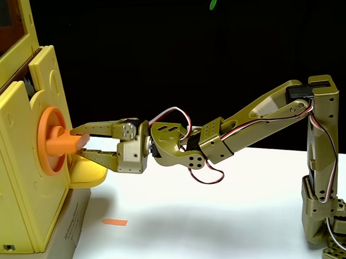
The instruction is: Turn the button of vending machine.
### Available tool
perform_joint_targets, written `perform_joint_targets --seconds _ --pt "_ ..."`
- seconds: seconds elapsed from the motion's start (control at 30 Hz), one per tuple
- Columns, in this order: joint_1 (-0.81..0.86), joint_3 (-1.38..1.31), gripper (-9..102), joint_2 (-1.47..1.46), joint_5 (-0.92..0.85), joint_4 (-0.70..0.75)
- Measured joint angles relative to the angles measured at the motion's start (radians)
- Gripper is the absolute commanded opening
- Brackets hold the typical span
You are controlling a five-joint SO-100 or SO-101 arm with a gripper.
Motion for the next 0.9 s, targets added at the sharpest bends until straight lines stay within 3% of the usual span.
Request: perform_joint_targets --seconds 0.23,0.33,0.6,0.8,0.9 --pt "0.0 -0.003 1 0.046 0.788 0.13" --pt "0.0 -0.003 1 0.057 0.973 0.155" --pt "0.0 -0.008 1 0.063 1.057 0.189" --pt "0.0 -0.009 19 0.071 1.046 0.222" --pt "-0.005 -0.005 23 0.069 1.029 0.221"
